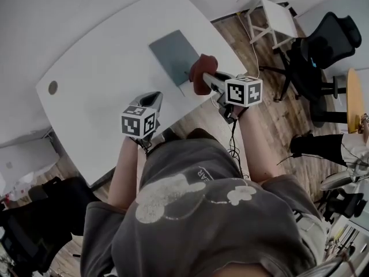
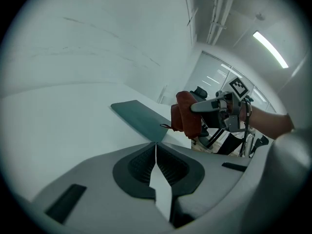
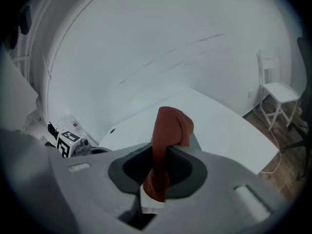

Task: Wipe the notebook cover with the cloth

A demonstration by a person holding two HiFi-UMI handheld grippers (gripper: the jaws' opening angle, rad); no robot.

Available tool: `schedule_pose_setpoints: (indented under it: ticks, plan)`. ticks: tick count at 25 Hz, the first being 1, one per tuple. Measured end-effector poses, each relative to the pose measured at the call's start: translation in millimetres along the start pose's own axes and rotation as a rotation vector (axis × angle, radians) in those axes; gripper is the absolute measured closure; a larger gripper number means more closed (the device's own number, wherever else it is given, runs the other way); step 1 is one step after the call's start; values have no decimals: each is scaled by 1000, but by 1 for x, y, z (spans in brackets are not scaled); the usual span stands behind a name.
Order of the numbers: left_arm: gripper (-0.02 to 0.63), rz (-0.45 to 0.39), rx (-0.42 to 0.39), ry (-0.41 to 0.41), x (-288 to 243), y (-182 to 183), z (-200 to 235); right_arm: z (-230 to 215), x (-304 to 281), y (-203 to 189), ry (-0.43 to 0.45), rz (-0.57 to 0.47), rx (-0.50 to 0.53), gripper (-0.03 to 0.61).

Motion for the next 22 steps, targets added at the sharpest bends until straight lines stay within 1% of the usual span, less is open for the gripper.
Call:
schedule_pose_setpoints:
  ticks: [3, 7, 12, 14, 17, 22]
  plan:
    - [615, -18, 2, 12, 14, -2, -1, 12, 3, -3, 8, -3, 10, 517]
    - [615, -49, 6, 25, 25, 3, -6, 25, 7, 3, 26, -12, 31, 517]
    - [615, -72, 14, 55, 61, -26, -21, 55, 11, -34, 64, 10, 59, 517]
    - [615, -77, 13, 64, 73, -35, -33, 63, 19, -48, 65, 18, 78, 517]
    - [615, -74, -2, 75, 88, -48, -57, 71, 42, -70, 66, 5, 103, 517]
    - [615, -91, -8, 95, 110, -67, -97, 77, 81, -111, 96, -14, 88, 517]
Point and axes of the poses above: the fingertips, and each gripper's own axes: x backward along the fingers, z to its left, y out of its top, the point moved 8 cm from there along x, backward along the fingers, and after that the axes turned 12 degrees about -x, right-handed, at the moved point
